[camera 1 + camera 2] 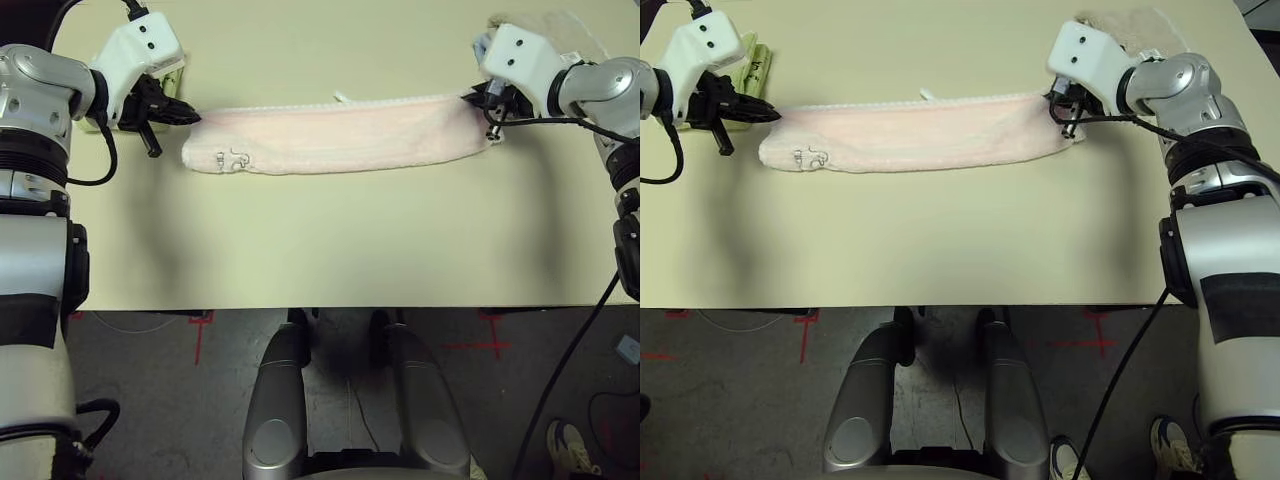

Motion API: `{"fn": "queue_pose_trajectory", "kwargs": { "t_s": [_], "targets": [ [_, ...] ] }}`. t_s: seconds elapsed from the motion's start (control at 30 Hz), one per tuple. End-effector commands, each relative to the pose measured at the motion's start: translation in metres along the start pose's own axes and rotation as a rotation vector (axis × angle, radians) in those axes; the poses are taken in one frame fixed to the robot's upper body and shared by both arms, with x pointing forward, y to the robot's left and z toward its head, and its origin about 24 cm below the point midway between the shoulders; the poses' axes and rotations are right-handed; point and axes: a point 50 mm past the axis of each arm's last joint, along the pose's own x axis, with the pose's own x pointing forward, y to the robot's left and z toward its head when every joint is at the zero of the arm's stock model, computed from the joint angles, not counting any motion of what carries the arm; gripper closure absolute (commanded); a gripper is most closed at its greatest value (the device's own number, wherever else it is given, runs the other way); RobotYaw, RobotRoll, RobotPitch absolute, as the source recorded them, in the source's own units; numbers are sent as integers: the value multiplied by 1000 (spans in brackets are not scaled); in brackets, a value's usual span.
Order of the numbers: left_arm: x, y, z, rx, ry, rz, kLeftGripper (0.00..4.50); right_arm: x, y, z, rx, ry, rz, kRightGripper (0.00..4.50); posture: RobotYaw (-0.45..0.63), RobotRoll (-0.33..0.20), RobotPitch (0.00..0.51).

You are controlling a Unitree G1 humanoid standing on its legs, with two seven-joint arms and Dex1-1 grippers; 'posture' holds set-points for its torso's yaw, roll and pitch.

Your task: Fold the towel and set it aside.

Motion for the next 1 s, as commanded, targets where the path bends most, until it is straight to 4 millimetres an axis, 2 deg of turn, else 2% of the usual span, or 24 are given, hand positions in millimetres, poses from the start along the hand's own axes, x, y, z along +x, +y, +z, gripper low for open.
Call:
{"fn": "queue_pose_trajectory", "kwargs": {
  "t_s": [0.03, 0.37, 0.83, 0.87, 0.93, 1.0],
  "targets": [
    [-2, -1, -12, -23, 42, 17, 4490, -5, -1, -9, 8, 45, 6, 4500, 61, 0, 346],
    [6, 0, -5, 14, -7, 81, 4490, -14, 1, -22, -9, 107, 54, 4500, 55, 0, 343],
    [8, 0, -10, 38, 37, 93, 4490, -9, 1, -22, -17, 129, 6, 4500, 55, 0, 338],
    [8, 0, -11, 35, 48, 86, 4297, -8, 1, -21, -11, 128, 1, 3867, 54, 0, 338],
    [8, 0, -13, 24, 58, 85, 3794, -8, 2, -21, 3, 119, -1, 3242, 54, 0, 338],
    [6, 1, -11, 18, 54, 96, 3094, -9, 0, -20, 14, 109, -8, 2533, 54, 0, 337]
  ]
}}
